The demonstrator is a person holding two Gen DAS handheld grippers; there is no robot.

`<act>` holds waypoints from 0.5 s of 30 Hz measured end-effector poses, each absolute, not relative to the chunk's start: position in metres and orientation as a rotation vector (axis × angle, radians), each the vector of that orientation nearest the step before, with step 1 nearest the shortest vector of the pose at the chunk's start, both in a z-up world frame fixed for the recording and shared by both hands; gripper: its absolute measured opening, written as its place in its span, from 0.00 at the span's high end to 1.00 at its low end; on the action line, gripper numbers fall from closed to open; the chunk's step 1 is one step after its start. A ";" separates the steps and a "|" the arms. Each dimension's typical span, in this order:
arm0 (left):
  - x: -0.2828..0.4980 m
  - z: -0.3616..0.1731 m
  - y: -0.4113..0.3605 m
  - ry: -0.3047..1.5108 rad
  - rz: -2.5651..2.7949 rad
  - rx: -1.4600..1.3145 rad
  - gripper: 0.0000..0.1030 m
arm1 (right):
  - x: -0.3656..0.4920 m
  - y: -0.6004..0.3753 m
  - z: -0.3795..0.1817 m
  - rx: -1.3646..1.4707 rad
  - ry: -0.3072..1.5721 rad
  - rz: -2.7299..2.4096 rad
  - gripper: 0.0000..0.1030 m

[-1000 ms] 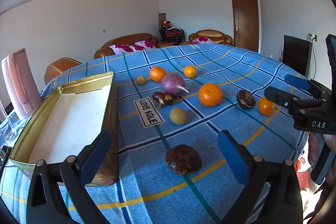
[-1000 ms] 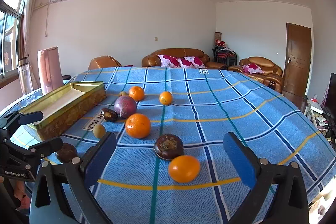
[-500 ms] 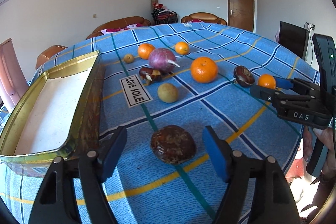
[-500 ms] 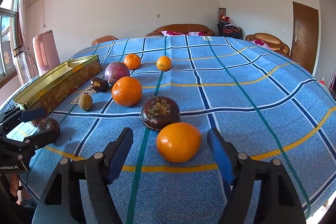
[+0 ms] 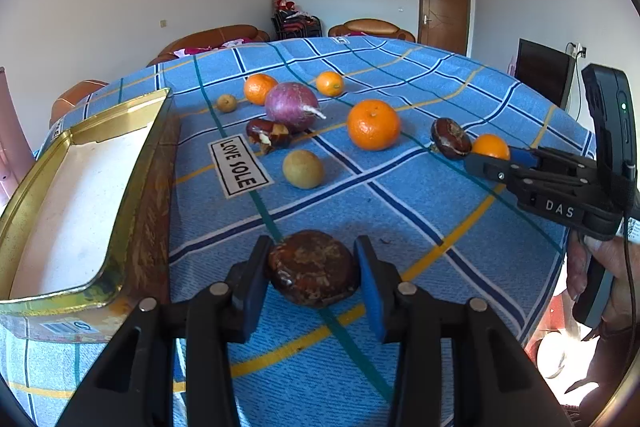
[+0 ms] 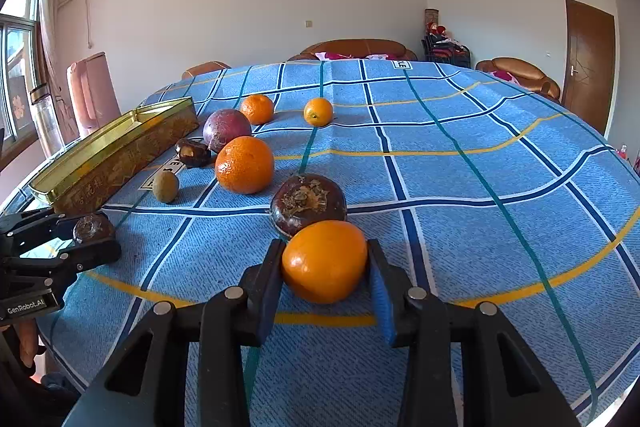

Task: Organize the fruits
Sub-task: 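Grasp the brown round fruit with the left tool while the right tool grasps an orange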

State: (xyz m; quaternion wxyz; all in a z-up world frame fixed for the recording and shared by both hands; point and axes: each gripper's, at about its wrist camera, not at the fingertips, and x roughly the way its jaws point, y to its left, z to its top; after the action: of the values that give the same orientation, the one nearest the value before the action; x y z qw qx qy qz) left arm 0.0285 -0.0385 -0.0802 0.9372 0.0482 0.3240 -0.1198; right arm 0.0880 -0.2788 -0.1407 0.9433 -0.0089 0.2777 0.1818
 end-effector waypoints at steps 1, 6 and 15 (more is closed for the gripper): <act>0.028 -0.080 -0.038 0.657 -0.247 0.092 0.58 | 0.086 -0.279 -0.139 -0.017 0.557 0.375 0.60; 0.025 -0.075 -0.034 0.630 -0.251 0.073 0.58 | 0.075 -0.274 -0.124 -0.031 0.498 0.393 0.61; 0.018 -0.057 -0.020 0.552 -0.204 0.066 0.58 | 0.065 -0.250 -0.102 -0.047 0.424 0.471 0.79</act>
State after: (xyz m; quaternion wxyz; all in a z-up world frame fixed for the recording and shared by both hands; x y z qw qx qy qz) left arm 0.0177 -0.0201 -0.0574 0.9566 0.0327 0.2718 -0.1003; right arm 0.0655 -0.2496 -0.1022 0.9500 -0.0232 0.2084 0.2313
